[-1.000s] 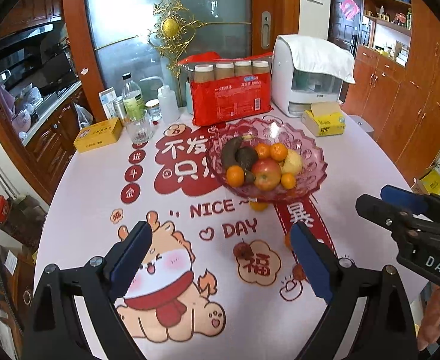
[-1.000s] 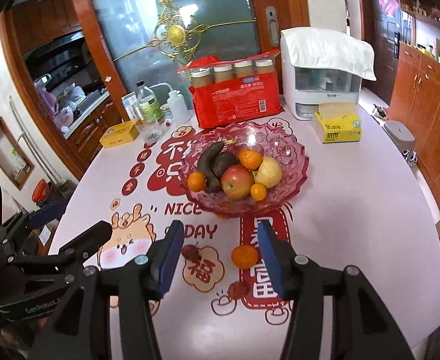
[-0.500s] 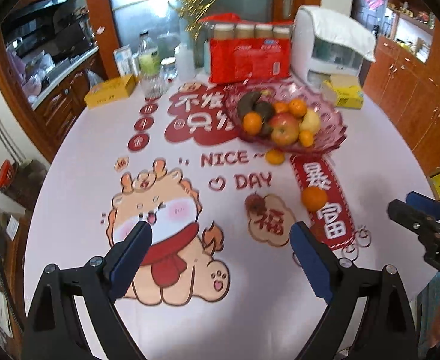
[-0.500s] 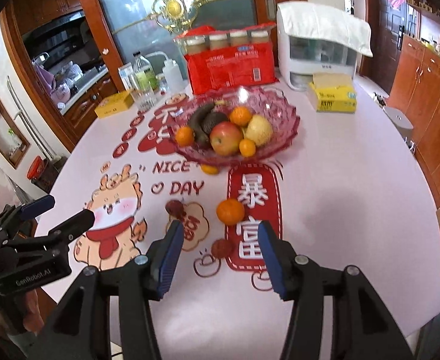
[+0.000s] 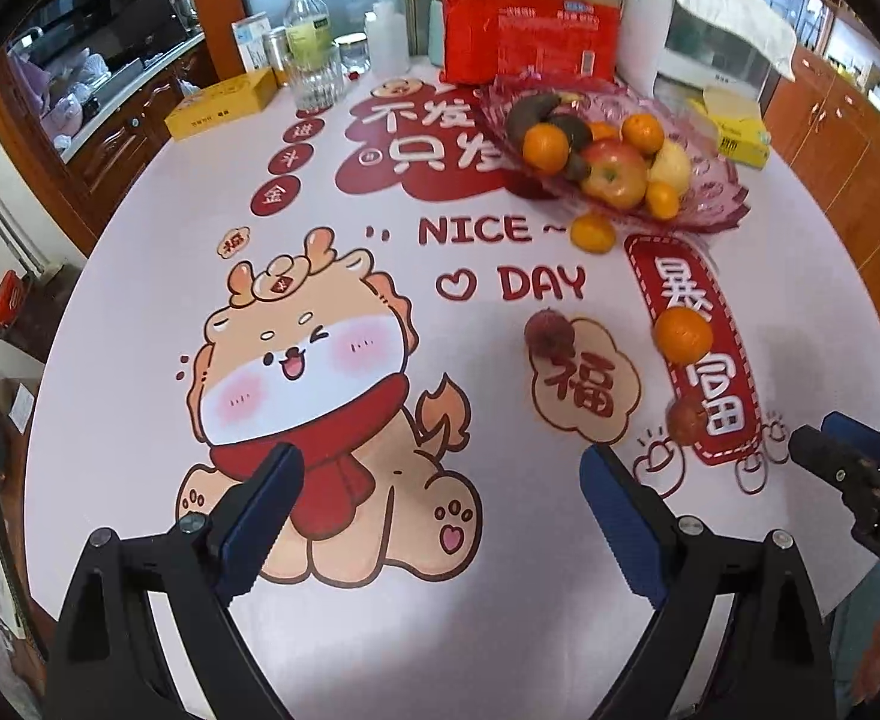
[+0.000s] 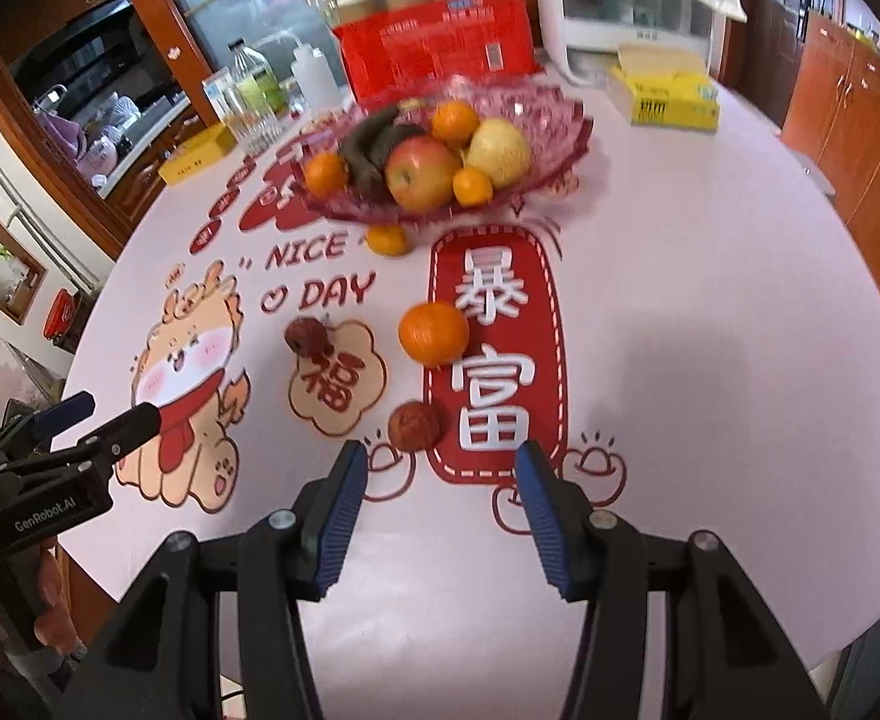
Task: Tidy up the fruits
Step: 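Grasp a red lychee with the left tool while the right tool grasps another lychee, then carry both lychees into the pink bowl with the left and right tools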
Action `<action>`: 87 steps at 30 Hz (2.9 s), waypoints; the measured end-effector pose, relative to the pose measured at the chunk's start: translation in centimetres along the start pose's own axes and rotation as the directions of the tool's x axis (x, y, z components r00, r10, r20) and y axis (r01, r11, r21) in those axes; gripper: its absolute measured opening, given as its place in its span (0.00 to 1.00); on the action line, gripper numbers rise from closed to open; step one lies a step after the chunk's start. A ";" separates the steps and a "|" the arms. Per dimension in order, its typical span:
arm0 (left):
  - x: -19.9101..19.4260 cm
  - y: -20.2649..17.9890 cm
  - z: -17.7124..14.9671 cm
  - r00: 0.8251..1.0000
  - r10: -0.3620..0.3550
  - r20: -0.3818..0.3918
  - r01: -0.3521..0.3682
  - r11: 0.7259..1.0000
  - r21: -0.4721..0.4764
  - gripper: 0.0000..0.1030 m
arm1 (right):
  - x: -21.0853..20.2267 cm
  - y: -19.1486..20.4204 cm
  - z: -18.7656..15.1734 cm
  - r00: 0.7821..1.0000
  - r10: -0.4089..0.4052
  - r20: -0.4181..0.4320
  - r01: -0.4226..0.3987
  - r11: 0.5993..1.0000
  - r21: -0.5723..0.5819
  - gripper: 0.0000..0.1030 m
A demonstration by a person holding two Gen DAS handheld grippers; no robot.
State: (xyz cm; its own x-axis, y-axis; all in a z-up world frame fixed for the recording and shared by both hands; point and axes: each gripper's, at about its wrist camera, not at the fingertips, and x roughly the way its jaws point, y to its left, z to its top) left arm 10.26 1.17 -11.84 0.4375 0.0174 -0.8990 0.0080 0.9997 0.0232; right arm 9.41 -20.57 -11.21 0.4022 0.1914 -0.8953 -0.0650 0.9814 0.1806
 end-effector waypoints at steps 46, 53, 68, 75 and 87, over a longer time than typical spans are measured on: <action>10.7 -5.2 5.5 0.975 -0.190 -0.116 0.205 0.969 0.139 0.29 | 9.2 2.8 0.6 0.987 -0.006 -0.160 -0.004 0.998 -0.061 0.29; 6.2 -5.5 4.3 0.980 -0.189 -0.063 0.197 0.965 0.174 0.28 | 6.7 3.9 0.3 0.993 0.000 -0.117 -0.012 0.994 -0.105 0.28; -8.5 -3.3 5.9 0.974 -0.164 0.156 0.136 0.975 0.177 0.29 | -4.5 5.7 3.2 0.992 0.086 0.087 -0.068 0.978 -0.198 0.28; -15.4 -3.1 9.5 0.947 -0.147 0.285 0.088 0.974 0.210 0.29 | -11.6 5.8 8.0 0.965 0.131 0.226 -0.079 0.971 -0.226 0.28; -21.1 -4.1 17.9 0.890 -0.131 0.437 0.016 0.967 0.256 0.29 | -19.0 4.9 17.5 0.901 0.123 0.416 -0.033 0.976 -0.217 0.28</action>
State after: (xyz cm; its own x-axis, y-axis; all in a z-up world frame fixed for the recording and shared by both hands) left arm 17.09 -3.58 14.89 0.7813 -0.1227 -0.6120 0.2450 0.9621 0.1199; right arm 17.38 -19.63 13.85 0.7343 0.2868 -0.6153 -0.2746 0.9544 0.1172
